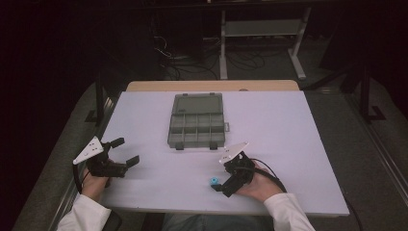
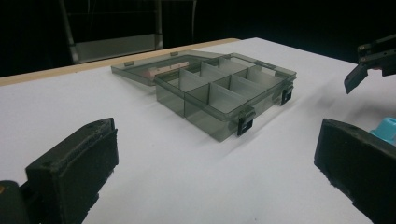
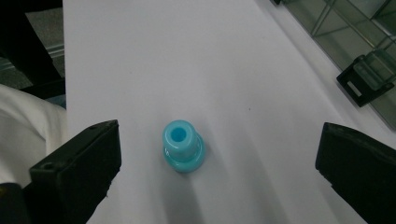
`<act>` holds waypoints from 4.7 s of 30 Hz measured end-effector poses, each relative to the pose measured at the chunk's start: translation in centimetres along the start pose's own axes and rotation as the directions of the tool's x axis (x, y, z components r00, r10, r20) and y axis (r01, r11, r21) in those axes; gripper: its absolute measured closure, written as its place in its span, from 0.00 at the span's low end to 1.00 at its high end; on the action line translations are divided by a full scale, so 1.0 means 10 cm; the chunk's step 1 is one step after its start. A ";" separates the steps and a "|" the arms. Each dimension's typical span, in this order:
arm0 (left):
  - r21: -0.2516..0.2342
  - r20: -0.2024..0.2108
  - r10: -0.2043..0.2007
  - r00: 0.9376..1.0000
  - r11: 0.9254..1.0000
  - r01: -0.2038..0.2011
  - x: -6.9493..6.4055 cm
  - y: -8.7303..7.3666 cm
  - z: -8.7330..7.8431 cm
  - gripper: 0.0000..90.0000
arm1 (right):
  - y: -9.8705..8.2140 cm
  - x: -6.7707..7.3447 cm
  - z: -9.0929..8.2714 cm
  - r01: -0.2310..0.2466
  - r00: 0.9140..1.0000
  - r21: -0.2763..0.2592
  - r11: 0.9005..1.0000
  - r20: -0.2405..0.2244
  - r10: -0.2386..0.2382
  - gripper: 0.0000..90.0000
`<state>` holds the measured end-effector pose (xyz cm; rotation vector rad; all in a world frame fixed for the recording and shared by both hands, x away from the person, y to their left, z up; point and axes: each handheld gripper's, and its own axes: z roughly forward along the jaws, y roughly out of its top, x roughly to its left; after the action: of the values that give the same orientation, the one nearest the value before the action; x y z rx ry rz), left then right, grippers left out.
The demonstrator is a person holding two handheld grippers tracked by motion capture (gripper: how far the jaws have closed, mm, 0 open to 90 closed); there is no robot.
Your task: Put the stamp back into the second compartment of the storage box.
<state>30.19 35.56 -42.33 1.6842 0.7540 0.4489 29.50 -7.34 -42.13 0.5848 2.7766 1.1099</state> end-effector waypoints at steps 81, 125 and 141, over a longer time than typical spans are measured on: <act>0.002 0.009 0.005 1.000 1.000 -0.005 0.01 0.00 0.00 0.00 | 0.31 -0.12 -0.06 0.035 0.992 -0.030 0.999 -0.122 -0.039 0.79; 0.008 0.010 0.007 1.000 1.000 -0.008 0.01 0.01 0.00 0.00 | 0.87 -0.57 -0.18 0.020 0.998 -0.064 0.998 -0.064 -0.024 0.79; 0.003 0.010 0.007 1.000 1.000 -0.007 0.01 0.01 0.00 0.00 | 1.01 -0.75 -0.11 0.016 0.998 -0.045 0.999 -0.056 -0.019 0.79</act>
<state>30.26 35.66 -42.25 1.6908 0.7424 0.4442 39.32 -4.25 -34.85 0.5312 2.7903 1.1995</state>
